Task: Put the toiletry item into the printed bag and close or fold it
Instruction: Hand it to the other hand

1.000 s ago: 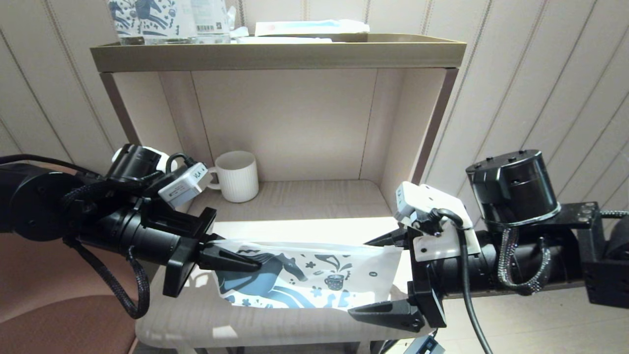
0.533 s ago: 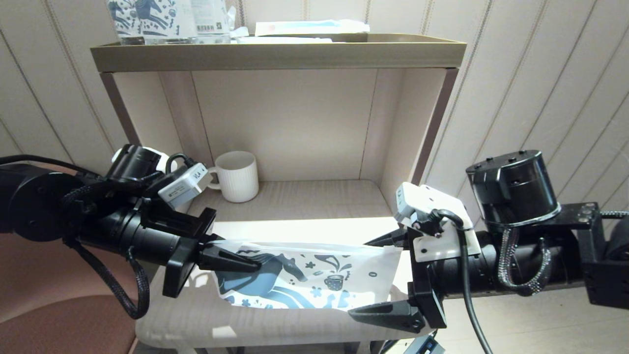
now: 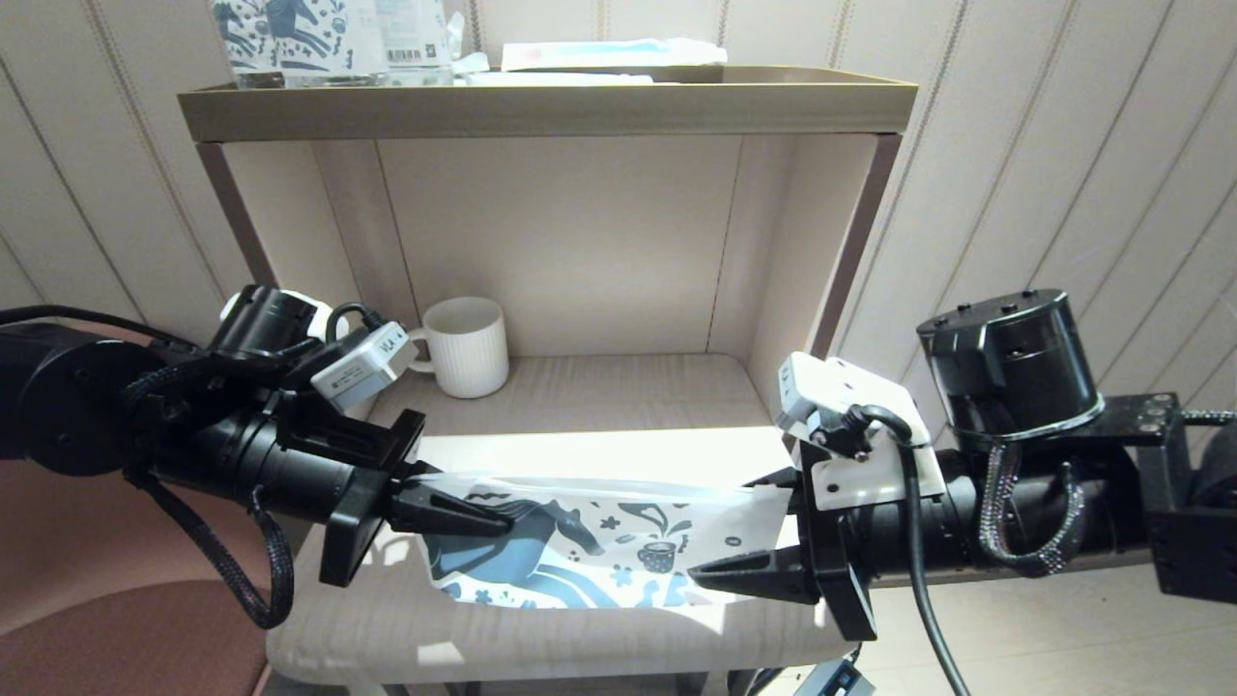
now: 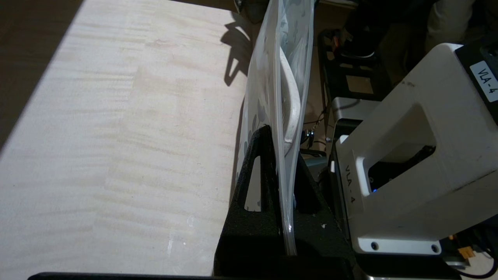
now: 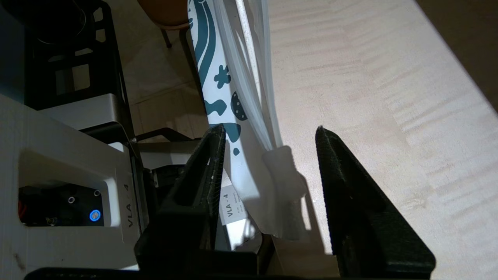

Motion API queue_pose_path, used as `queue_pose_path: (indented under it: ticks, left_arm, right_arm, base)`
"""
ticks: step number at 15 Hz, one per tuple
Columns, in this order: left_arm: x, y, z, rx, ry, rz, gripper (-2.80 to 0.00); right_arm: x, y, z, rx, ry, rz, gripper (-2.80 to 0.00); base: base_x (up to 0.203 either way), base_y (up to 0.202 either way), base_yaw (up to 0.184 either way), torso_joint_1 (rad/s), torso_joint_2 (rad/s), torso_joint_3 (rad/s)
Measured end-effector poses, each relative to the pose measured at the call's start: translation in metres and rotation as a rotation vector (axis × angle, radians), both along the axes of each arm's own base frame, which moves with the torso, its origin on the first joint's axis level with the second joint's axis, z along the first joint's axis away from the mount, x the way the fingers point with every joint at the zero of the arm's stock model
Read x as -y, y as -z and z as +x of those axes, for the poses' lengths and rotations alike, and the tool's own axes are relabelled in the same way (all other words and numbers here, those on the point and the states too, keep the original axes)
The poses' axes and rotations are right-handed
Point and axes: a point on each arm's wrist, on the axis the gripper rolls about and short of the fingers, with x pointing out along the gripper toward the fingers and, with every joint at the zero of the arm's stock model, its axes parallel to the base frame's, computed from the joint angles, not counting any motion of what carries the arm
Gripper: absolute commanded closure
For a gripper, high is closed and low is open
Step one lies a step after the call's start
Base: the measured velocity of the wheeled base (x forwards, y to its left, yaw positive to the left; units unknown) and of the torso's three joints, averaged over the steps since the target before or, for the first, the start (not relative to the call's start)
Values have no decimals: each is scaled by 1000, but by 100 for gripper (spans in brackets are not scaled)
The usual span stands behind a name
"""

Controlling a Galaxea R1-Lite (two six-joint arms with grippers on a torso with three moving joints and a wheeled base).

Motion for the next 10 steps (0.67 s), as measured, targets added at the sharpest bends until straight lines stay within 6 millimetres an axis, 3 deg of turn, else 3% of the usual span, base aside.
queue_pose_path:
  ticks: [10]
  left_arm:
    - [0,-1,-1,-2,5,-4,0]
  right_arm:
    - [0,0,-3,1,-8,-1,0]
  base:
    - [0,0,0,0,0,0]
